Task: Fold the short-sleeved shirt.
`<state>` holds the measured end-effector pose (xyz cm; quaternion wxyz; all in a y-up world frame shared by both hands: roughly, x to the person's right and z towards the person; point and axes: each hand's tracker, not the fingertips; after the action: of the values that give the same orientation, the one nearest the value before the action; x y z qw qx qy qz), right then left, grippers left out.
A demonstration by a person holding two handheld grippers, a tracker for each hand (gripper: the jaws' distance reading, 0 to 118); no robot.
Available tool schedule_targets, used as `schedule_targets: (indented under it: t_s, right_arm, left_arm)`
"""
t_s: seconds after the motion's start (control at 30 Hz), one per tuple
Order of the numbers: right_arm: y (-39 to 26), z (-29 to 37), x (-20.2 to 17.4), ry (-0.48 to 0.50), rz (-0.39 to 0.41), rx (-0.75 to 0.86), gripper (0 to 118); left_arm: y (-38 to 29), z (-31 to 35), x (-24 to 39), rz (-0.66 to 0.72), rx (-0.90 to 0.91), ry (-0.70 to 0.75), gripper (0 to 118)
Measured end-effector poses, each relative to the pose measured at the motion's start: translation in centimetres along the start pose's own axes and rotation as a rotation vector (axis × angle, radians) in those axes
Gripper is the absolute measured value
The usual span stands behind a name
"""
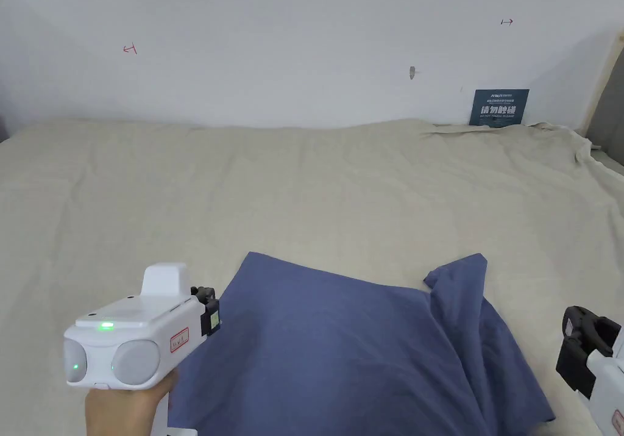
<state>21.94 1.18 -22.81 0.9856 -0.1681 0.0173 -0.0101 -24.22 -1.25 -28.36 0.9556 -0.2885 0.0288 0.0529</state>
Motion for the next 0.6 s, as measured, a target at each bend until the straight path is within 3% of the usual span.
schedule_targets:
  t_s: [0.43, 0.5, 0.57, 0.6]
  right_arm:
    - [0.7, -6.1, 0.5, -0.029, -0.011, -0.045, 0]
    - [0.5, -6.4, 0.4, -0.035, -0.007, -0.054, 0]
    - [0.2, -6.8, 0.4, -0.039, -0.004, -0.062, 0]
    - [0.0, -5.4, 0.3, -0.042, -0.003, -0.068, 0]
  left_arm:
    - [7.1, -17.4, -1.1, -0.031, -0.204, -0.100, 0]
    - [7.6, -20.2, -1.5, -0.010, -0.254, -0.106, 17]
    - [7.7, -22.7, -1.7, -0.016, -0.272, -0.076, 69]
    - [7.6, -24.0, -1.7, -0.031, -0.310, -0.054, 87]
